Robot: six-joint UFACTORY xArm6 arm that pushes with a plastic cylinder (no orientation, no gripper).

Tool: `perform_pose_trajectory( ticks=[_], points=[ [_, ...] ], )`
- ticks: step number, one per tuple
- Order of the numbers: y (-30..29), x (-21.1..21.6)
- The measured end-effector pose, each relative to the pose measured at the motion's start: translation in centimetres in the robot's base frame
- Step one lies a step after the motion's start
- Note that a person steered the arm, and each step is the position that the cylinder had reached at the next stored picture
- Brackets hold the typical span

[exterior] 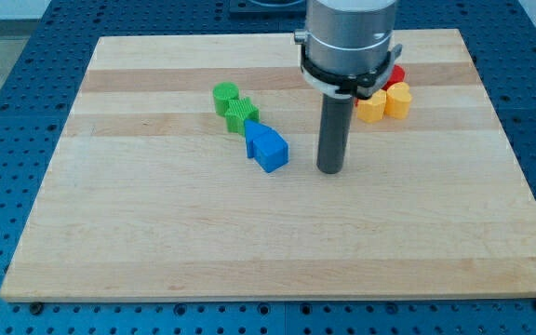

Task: Push the yellow hexagon into the red star

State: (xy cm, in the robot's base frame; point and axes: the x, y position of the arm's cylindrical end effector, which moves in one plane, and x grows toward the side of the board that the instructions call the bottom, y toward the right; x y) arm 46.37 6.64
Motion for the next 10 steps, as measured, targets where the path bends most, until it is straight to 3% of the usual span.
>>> perform_pose_trajectory(
  ticks=[4, 8, 10],
  points=[
    [7.3, -2.5],
    [8.3, -8.9],
    [11.5, -9.4]
  ],
)
